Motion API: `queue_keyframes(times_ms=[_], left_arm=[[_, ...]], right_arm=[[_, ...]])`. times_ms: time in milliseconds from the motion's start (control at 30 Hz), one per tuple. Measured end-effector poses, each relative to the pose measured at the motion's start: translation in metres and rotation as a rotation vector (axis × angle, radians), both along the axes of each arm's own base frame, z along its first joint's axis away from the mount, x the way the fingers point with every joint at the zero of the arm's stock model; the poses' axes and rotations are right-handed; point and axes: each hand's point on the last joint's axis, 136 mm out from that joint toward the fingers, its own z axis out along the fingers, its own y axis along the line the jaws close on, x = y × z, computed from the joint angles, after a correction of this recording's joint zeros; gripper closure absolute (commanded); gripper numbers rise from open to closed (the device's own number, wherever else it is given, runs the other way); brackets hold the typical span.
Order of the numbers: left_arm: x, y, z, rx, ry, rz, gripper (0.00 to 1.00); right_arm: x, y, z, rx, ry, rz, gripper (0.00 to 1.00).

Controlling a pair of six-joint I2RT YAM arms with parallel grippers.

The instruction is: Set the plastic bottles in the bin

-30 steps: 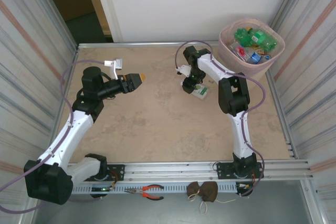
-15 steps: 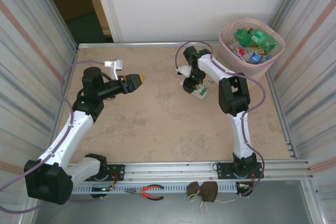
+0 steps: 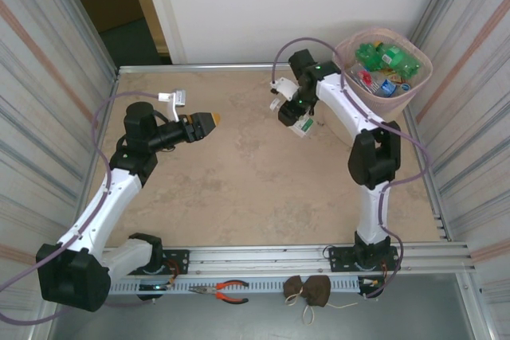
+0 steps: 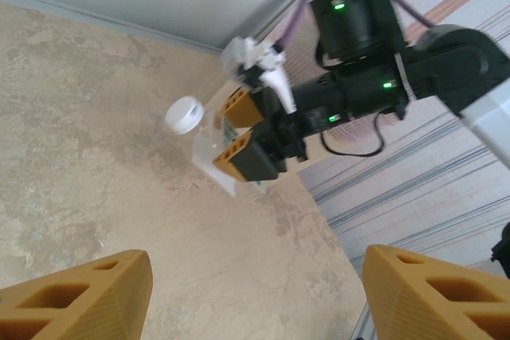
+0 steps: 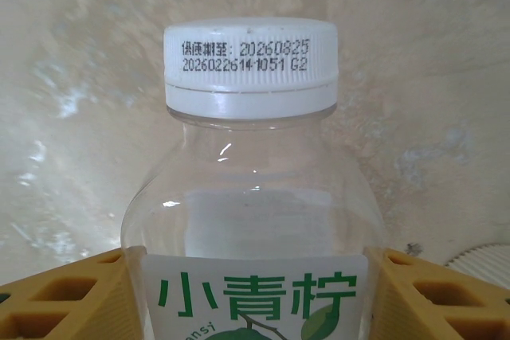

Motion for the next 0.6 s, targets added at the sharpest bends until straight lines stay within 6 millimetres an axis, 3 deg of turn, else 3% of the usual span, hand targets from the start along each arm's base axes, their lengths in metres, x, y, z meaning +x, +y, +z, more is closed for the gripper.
queue_keyframes(times_ms=[400,600], left_arm=[[0.000,0.000,0.002,-0.002,-0.007,0.000,0.29],[0.000,0.000,0.002,-0.003,-0.010,0.000,0.29]], right_arm=[[-0.014,-0.018,0.153,0.315,-0.257,-0.062,0.40],[-0.016,-0.055,0.227,0.486,-0.413,-0.146,0.41]])
